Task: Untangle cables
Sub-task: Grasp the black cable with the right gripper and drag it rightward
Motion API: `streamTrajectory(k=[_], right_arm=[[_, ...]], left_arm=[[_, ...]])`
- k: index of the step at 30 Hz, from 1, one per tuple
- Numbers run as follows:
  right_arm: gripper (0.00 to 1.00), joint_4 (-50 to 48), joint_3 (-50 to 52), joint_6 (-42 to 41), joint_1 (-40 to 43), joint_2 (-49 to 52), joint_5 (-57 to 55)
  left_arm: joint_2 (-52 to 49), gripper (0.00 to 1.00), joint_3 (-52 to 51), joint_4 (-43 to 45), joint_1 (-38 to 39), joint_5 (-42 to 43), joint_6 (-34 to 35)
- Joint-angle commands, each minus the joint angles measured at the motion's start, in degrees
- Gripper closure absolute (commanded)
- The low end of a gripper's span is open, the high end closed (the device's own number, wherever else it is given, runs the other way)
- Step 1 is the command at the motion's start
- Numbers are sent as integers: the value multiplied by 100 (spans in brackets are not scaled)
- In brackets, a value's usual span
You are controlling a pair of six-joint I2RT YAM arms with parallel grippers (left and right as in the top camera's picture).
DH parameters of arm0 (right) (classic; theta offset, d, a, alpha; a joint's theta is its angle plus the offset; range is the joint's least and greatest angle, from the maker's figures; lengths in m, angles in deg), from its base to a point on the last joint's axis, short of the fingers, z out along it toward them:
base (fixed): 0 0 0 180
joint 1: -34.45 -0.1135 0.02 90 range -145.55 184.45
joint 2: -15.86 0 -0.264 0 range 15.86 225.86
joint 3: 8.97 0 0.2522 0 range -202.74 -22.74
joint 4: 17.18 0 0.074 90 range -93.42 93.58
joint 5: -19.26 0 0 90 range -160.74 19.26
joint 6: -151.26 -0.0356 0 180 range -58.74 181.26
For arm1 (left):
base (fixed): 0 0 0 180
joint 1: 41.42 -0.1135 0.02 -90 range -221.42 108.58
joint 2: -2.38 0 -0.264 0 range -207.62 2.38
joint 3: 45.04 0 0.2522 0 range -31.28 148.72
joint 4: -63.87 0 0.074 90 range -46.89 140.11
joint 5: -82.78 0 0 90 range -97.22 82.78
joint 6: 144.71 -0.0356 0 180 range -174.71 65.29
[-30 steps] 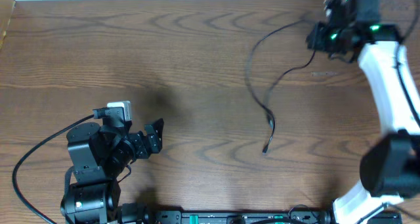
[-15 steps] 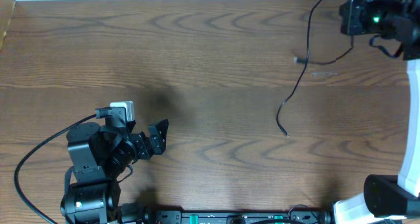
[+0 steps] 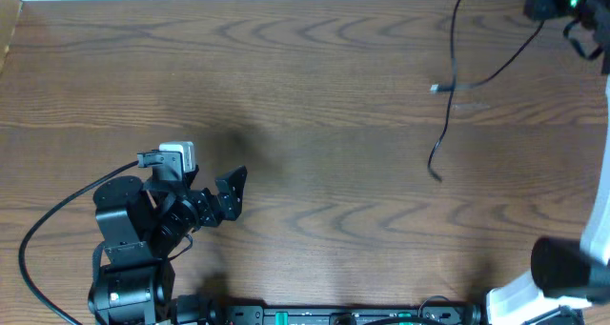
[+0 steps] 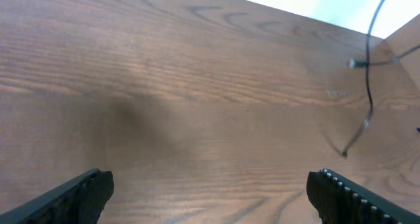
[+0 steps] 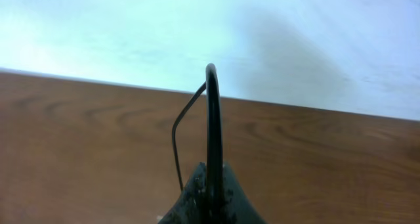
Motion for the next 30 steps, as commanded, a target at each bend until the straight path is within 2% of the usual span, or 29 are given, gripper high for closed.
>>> streamTrajectory(k=[1, 2, 4, 8, 11, 19, 30], right_arm=[[99, -223, -76, -597, 466, 815, -411], [99, -249, -190, -988, 640, 1158, -1150], [99, -157, -446, -1231, 852, 1613, -2131], [99, 92, -1132, -1152, 1228, 2371, -3928], [99, 33, -1425, -946, 1541, 2597, -4662], [99, 11, -1856, -1475, 2435, 2612, -4371], [99, -278, -1821, -1458, 2361, 2852, -3230]], left_arm=[[2, 1, 7, 114, 17, 98, 28], [2, 1, 7, 164, 20, 98, 26], [-2, 1, 7, 236, 17, 96, 24], [-2, 1, 7, 321, 20, 98, 26], [-15, 0, 7, 376, 20, 98, 26], [-245, 1, 7, 520, 20, 101, 28], [-1224, 1, 7, 695, 151, 688, -177]])
